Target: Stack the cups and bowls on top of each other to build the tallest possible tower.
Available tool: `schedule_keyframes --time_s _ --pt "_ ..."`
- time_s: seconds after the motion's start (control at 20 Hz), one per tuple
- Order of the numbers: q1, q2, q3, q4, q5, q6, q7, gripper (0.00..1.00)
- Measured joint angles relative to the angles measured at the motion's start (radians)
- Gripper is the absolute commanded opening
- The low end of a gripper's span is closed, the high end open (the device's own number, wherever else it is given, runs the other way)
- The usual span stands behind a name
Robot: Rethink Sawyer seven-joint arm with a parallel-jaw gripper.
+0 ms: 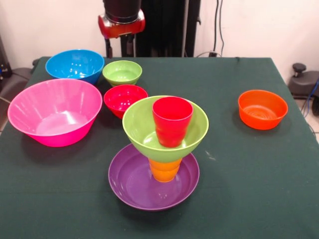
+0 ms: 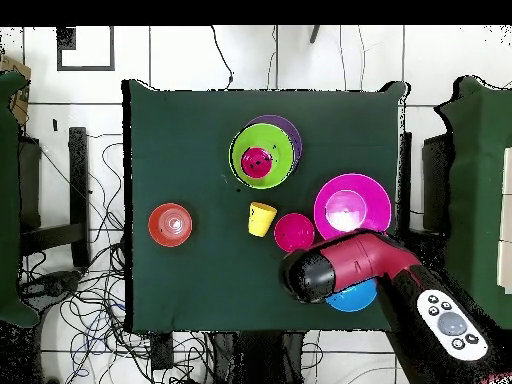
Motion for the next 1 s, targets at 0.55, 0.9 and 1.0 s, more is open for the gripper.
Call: schedule_keyframes --time_s 0.55,0.9,1.0 --pt "-0.068 0.000 0.010 0.000 0.000 0.000 0.000 1.00" --pt "-0.106 0.000 0.015 0.000 -0.012 0.000 -0.003 1.00" --pt "-0.116 0.000 0.019 0.000 -0.019 0.000 -0.009 1.00"
